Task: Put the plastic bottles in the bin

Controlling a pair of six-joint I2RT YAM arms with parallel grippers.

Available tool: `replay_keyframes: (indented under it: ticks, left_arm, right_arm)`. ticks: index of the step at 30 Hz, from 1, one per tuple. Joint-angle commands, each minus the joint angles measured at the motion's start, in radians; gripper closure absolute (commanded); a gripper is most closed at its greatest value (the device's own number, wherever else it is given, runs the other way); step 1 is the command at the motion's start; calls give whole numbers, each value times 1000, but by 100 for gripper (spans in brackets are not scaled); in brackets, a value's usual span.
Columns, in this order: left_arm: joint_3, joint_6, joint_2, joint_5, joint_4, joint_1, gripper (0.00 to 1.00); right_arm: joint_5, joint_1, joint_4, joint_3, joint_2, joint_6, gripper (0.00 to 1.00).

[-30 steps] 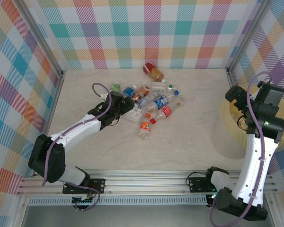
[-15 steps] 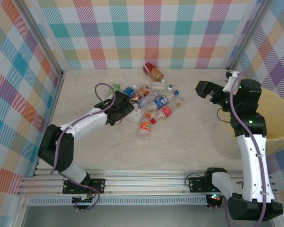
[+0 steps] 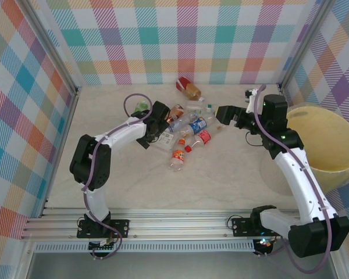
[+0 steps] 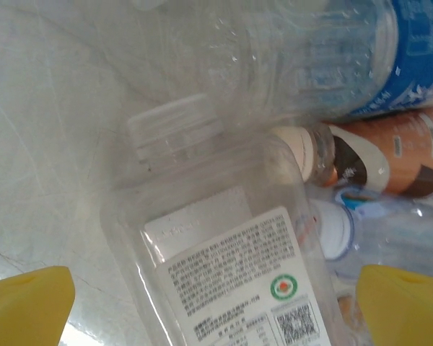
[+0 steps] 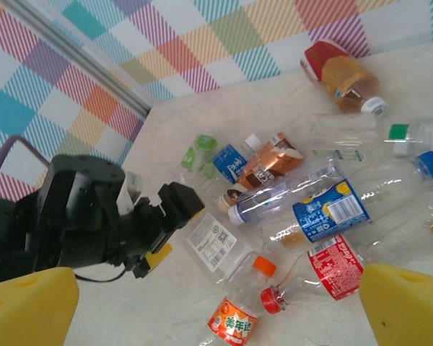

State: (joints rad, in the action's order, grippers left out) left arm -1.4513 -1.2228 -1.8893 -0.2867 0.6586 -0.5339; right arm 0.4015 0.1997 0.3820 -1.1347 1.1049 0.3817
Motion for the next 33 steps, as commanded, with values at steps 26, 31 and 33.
replay_keyframes:
  ticks: [26,31,33]
  left_arm:
    - [-100,-131,-220,1,64,49,6]
    - [-75,-86,-179,-33,43,49,12]
    - [-48,-42,-149,-29,0,53,16]
  right_arm:
    - [-48,76,69,-31,29,-132,0]
    - [-49,84,63,-24,37,-133,0]
    - [-49,87,49,-14,39,-129,0]
